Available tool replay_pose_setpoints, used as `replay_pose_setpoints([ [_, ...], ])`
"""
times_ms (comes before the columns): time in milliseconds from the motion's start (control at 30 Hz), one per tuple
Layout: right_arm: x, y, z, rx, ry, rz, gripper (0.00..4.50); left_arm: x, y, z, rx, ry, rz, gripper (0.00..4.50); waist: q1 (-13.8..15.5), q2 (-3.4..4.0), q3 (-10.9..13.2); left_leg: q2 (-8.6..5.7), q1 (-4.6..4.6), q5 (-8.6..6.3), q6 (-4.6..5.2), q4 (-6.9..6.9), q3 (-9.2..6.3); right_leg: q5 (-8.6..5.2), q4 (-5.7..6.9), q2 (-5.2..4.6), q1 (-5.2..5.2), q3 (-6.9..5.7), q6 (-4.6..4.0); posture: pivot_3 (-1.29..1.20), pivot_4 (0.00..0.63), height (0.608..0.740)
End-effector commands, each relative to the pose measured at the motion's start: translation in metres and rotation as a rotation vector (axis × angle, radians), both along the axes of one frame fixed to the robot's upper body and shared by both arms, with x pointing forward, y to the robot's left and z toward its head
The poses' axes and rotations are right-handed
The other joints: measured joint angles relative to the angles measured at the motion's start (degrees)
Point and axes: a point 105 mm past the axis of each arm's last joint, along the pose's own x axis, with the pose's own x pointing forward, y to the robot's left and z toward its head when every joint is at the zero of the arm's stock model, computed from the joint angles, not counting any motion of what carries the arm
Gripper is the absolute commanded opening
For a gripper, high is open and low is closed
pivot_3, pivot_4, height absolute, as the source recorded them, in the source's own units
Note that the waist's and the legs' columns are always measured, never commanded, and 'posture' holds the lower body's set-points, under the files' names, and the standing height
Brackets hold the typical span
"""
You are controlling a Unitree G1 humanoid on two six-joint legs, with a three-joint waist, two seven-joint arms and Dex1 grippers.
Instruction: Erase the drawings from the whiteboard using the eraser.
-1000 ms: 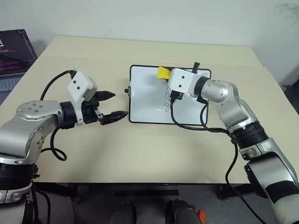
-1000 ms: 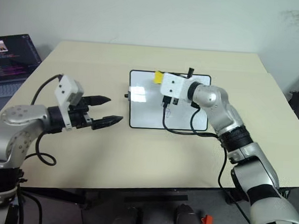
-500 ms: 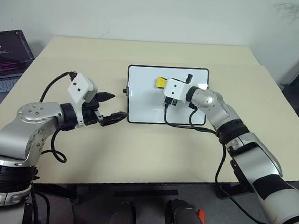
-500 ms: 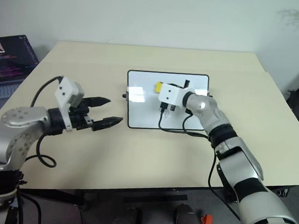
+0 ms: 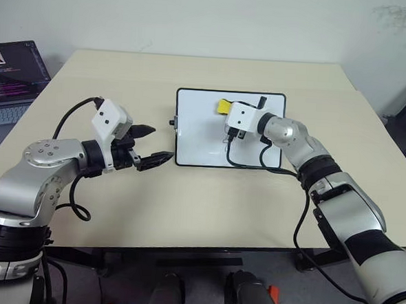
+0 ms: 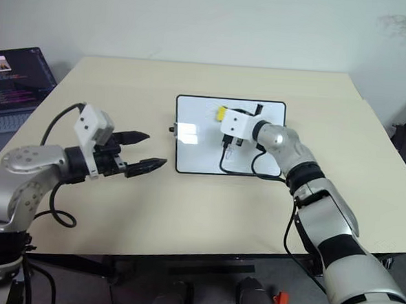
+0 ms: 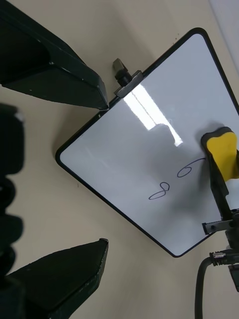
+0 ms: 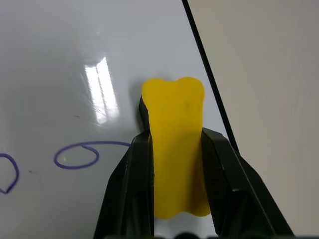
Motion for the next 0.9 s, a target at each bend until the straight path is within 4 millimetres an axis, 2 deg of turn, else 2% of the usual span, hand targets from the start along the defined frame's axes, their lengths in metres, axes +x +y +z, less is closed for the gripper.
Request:
replay_pose_setpoints([
  [33, 0.004, -0.015, 0.003, -0.017, 0.0, -0.04, 0.98, -0.002, -0.002, 0.017, 0.001, -0.066, -0.013, 4.5, -0.03, 0.0, 0.0, 0.0, 0.0, 0.0, 0.0, 0.0, 0.0, 0.0, 0.0, 0.0, 0.0, 0.0, 0.0, 0.0, 0.15, 0.74],
  [333, -0.015, -0.005, -0.034, -0.091, 0.142, 0.085, 0.98, -0.001, -0.001, 0.017, 0.004, -0.068, -0.012, 4.5, -0.1, -0.02, -0.02, 0.0, 0.03, 0.0, 0.01, 0.0, -0.01, 0.01, 0.02, 0.0, 0.02, -0.01, 0.03, 0.0, 0.15, 0.74],
  [567, -0.027, -0.002, -0.053, -0.141, 0.214, 0.136, 0.98, 0.0, -0.002, 0.017, 0.005, -0.066, -0.014, 4.5, -0.14, -0.04, -0.03, 0.0, 0.12, 0.05, 0.06, 0.01, -0.01, -0.07, 0.1, 0.01, 0.05, -0.01, -0.23, 0.0, 0.15, 0.74],
  [733, -0.025, -0.006, -0.053, -0.146, 0.213, 0.114, 0.98, 0.0, -0.002, 0.017, 0.005, -0.067, -0.017, 4.5, -0.13, -0.04, -0.03, 0.0, 0.15, 0.07, 0.07, 0.01, -0.01, -0.08, 0.14, 0.01, 0.05, 0.0, -0.26, 0.0, 0.15, 0.74],
  [900, -0.013, -0.015, -0.035, -0.125, 0.147, 0.038, 0.98, 0.001, -0.002, 0.017, 0.007, -0.072, -0.015, 4.5, -0.12, -0.04, -0.03, -0.01, 0.15, 0.07, 0.07, 0.02, -0.01, -0.09, 0.14, 0.01, 0.05, 0.0, -0.26, 0.0, 0.15, 0.74],
])
